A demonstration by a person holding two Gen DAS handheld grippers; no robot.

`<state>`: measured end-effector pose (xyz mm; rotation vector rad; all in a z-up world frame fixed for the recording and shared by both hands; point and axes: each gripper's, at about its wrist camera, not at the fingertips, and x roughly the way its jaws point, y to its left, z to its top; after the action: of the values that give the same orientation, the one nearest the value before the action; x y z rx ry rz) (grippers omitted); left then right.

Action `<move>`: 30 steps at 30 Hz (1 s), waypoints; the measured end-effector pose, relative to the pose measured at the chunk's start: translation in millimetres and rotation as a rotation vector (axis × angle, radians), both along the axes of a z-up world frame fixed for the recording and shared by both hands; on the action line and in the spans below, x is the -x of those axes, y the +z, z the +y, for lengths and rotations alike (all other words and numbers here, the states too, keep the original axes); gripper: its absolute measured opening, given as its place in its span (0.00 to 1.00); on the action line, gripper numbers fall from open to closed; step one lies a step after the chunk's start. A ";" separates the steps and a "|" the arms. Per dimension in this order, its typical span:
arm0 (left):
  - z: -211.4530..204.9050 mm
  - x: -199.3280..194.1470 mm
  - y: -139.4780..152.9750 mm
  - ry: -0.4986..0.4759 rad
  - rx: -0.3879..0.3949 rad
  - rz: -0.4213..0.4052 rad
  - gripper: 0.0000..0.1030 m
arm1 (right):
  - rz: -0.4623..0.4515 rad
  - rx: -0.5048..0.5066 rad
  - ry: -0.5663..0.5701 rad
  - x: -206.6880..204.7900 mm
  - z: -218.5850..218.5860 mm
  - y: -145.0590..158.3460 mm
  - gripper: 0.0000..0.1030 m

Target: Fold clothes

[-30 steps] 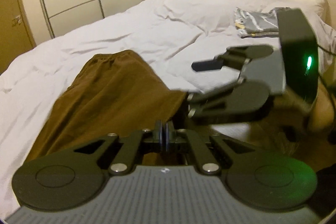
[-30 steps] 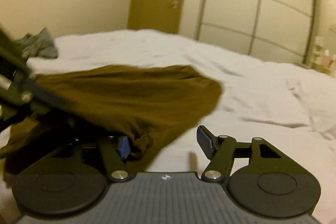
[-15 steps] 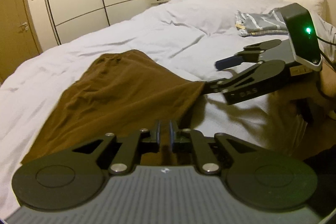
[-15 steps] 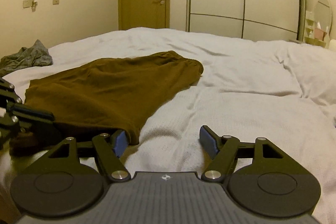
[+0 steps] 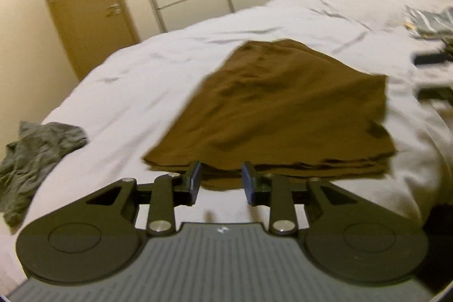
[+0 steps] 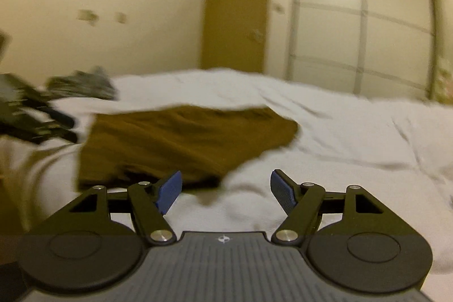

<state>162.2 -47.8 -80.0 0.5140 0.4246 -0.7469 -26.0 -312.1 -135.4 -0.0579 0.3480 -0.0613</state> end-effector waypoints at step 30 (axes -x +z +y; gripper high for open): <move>44.9 -153.1 -8.2 -0.001 0.204 0.263 0.01 | 0.107 0.295 0.227 -32.3 95.0 1.4 0.51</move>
<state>315.3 -3.0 -88.2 0.2247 0.5851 -0.8524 6.3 -217.0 -134.0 -0.3927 0.4358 0.1163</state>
